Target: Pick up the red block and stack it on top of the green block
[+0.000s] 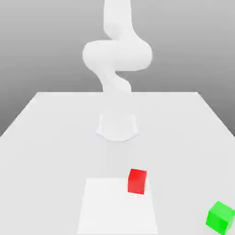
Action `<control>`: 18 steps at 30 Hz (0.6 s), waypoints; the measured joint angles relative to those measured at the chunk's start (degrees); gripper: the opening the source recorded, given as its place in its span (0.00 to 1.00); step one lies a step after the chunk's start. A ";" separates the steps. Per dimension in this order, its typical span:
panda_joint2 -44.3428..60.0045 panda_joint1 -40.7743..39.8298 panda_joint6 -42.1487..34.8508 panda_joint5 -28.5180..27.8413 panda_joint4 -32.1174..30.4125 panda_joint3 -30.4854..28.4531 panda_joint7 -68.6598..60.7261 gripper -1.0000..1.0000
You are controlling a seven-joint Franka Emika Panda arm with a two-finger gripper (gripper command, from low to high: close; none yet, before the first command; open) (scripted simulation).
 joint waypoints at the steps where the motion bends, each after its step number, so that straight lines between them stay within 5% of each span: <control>1: 1.91 0.05 1.39 0.12 -1.66 0.45 0.98 0.50; 18: 38.15 0.22 27.40 1.01 -29.07 8.83 18.83 0.50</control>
